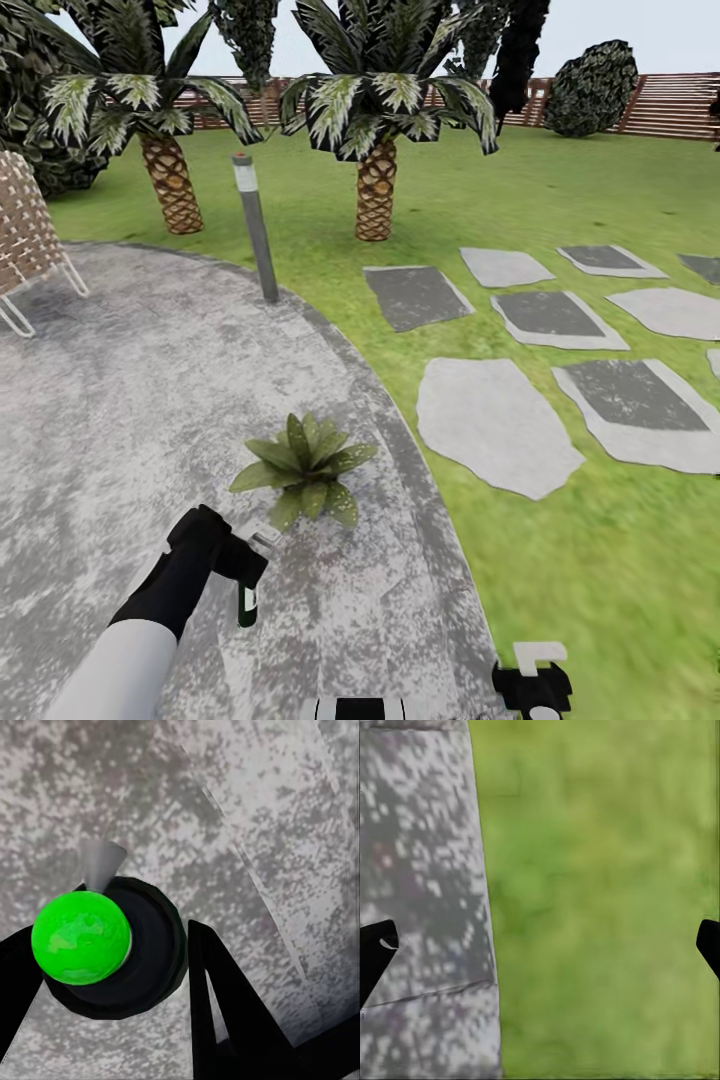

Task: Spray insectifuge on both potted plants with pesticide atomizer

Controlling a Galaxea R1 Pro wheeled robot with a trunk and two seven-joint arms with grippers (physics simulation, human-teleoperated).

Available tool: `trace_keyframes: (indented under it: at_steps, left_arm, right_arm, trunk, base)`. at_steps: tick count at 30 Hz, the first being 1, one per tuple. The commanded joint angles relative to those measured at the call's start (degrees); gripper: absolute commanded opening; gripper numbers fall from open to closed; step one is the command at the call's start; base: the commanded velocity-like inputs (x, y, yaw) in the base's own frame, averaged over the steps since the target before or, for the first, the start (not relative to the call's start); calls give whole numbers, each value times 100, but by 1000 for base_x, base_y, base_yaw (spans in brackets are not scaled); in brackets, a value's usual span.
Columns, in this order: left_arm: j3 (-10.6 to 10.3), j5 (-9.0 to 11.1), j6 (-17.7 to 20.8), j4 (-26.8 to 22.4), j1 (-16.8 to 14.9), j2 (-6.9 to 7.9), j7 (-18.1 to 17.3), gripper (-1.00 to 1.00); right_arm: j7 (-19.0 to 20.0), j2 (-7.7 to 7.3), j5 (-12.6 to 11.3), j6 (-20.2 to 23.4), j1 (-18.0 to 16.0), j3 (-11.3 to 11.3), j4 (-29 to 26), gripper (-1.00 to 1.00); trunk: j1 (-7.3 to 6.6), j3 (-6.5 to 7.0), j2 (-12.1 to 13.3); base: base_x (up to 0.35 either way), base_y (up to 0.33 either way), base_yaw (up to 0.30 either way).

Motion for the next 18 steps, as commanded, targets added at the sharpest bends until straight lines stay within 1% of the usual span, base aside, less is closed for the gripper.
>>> trace_keyframes:
  at_steps: [1,14,18]
  left_arm:
    - [22,-37,15,-6,-2,-5,-59,-100]
    - [15,-22,16,-6,-2,-12,-59,-100]
    - [21,-19,17,-6,-2,-17,-59,-100]
  right_arm:
    - [-16,0,57,-24,-6,-48,11,100]
    - [-17,6,57,-24,-6,-48,11,100]
    - [-22,7,57,-24,-6,-48,13,100]
  trunk:
    - [-1,-4,-2]
    - [-1,-4,-2]
    - [-1,-4,-2]
  base:
    - [0,270,-279]
    - [0,300,-278]
    - [0,305,-72]
